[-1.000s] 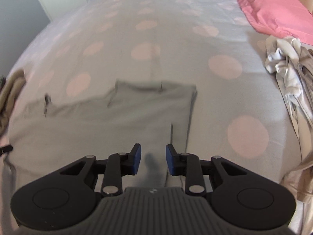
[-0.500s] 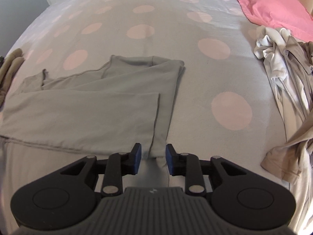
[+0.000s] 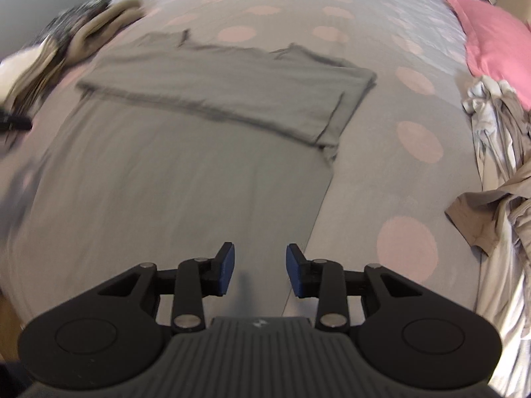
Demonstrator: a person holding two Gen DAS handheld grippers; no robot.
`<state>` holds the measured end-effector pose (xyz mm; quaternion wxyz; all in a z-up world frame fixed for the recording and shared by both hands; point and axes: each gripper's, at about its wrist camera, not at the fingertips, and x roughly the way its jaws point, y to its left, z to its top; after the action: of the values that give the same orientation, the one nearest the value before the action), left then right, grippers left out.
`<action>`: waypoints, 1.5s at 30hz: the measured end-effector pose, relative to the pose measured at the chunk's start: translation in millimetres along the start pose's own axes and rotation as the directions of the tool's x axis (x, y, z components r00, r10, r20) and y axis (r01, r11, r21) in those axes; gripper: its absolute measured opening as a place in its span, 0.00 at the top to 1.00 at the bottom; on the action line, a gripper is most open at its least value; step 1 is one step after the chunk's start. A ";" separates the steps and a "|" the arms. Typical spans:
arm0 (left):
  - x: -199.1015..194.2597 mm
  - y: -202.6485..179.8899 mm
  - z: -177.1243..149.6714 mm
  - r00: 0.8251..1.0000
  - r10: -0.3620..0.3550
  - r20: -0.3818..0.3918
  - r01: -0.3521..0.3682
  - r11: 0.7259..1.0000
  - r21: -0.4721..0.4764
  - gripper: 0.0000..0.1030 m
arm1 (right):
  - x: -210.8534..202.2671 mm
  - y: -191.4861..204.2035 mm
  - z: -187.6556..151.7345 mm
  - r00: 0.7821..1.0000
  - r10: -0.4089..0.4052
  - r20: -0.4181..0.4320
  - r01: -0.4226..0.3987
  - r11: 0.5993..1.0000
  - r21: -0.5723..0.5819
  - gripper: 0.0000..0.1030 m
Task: Fold clothes
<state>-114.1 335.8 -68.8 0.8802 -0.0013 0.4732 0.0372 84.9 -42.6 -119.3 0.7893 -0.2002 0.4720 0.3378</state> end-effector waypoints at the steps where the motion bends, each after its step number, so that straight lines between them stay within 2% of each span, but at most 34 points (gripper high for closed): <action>1: -5.4 -10.3 -6.8 1.000 -0.004 0.005 0.003 0.999 0.048 0.87 | -4.5 7.8 -9.0 1.000 0.002 0.001 -0.002 0.999 -0.033 0.63; 4: -18.7 -37.5 -27.2 0.999 -0.039 0.011 0.038 0.991 0.131 0.84 | -14.3 33.8 -34.2 1.000 0.021 0.000 -0.021 0.991 -0.132 0.63; 7: -23.7 -63.0 -47.2 0.998 -0.068 -0.008 0.068 0.970 0.235 0.82 | -19.4 63.0 -56.4 1.000 0.030 -0.007 -0.031 0.967 -0.252 0.61; 10: -28.4 -88.3 -67.3 0.995 -0.093 -0.032 0.098 0.937 0.336 0.76 | -24.1 86.9 -73.3 0.999 0.052 -0.013 -0.053 0.938 -0.344 0.58; 14: -34.7 -122.2 -94.0 0.990 -0.123 -0.066 0.140 0.875 0.464 0.68 | -29.7 111.5 -92.0 0.997 0.071 -0.019 -0.073 0.901 -0.428 0.52; 16: -37.6 -136.6 -107.2 0.988 -0.133 -0.082 0.156 0.836 0.526 0.60 | -30.9 124.1 -101.6 0.997 0.074 -0.027 -0.077 0.875 -0.477 0.48; 18: -40.3 -147.0 -120.0 0.987 -0.134 -0.086 0.159 0.795 0.585 0.56 | -30.8 136.4 -111.1 0.997 0.069 -0.034 -0.077 0.844 -0.531 0.45; 24: -37.8 -170.0 -155.3 0.991 -0.091 -0.098 0.133 0.679 0.722 0.51 | -21.5 165.2 -137.2 0.995 0.050 -0.082 -0.092 0.757 -0.647 0.45; 28: -34.9 -180.9 -177.9 0.995 -0.050 -0.085 0.098 0.595 0.798 0.51 | -10.1 176.3 -153.3 0.995 -0.004 -0.100 -0.069 0.695 -0.715 0.44; 34: -24.8 -193.4 -204.7 0.998 0.022 -0.060 0.043 0.461 0.887 0.50 | -3.3 190.1 -165.0 0.996 -0.076 -0.053 0.006 0.621 -0.784 0.37; 36: -19.4 -194.5 -210.0 0.997 0.056 -0.053 0.023 0.436 0.900 0.50 | -0.2 194.1 -168.4 0.994 -0.099 -0.038 0.028 0.593 -0.805 0.37; 39: -15.6 -193.2 -219.7 0.997 0.074 -0.016 -0.012 0.362 0.932 0.50 | 4.7 200.3 -173.5 0.992 -0.124 -0.015 0.055 0.542 -0.838 0.38; 41: -13.2 -192.3 -226.2 0.996 0.084 0.009 -0.035 0.309 0.950 0.56 | 5.4 201.5 -176.5 0.991 -0.134 0.004 0.073 0.509 -0.857 0.42; 42: -12.0 -191.8 -229.4 0.996 0.088 0.022 -0.046 0.282 0.958 0.60 | 5.1 200.9 -176.8 0.990 -0.141 0.017 0.086 0.501 -0.861 0.49; 43: -12.7 -190.9 -227.2 0.996 0.086 0.022 -0.046 0.291 0.956 0.63 | 4.8 200.1 -176.7 0.989 -0.148 0.030 0.100 0.495 -0.863 0.57; 45: -15.0 -188.6 -220.5 0.997 0.078 0.006 -0.031 0.327 0.945 0.69 | 5.7 197.6 -172.2 0.989 -0.144 0.027 0.097 0.505 -0.858 0.57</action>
<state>-293.4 138.4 -184.4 0.7067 0.5238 0.4247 -0.2143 -161.0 -13.3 -205.4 0.5978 -0.6035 0.2479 0.4658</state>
